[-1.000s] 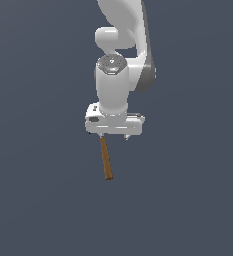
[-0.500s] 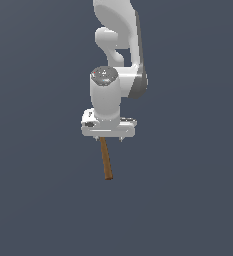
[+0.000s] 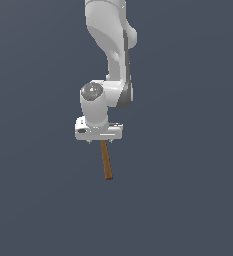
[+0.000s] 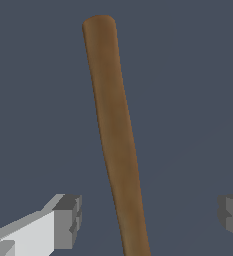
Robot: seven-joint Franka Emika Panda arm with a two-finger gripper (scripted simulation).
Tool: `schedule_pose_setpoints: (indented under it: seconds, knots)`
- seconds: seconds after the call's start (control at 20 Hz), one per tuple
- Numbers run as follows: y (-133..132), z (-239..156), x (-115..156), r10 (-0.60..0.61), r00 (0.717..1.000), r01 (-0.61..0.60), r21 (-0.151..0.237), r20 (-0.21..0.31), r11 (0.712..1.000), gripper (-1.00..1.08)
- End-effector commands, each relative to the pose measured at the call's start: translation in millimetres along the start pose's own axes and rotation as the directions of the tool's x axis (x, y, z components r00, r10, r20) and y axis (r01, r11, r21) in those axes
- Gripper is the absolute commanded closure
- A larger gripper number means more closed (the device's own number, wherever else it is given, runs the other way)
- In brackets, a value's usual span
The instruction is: Pick up the object and move it to a goal position.
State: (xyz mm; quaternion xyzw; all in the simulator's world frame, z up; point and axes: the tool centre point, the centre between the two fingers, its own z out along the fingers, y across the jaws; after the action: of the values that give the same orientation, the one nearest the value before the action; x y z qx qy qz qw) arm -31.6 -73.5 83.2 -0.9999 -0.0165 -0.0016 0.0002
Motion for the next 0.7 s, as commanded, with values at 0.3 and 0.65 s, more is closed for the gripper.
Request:
schedule_pose_setpoints:
  seconds: [0.3,0.65]
  knots:
    - [9.9,15.3,-9.5,-0.019,1.000,0.019,0.000,0.004,1.000,-0.92]
    - [10.3,31.8,-10.4,-0.019,1.000,0.019,0.000,0.004,1.000,-0.92]
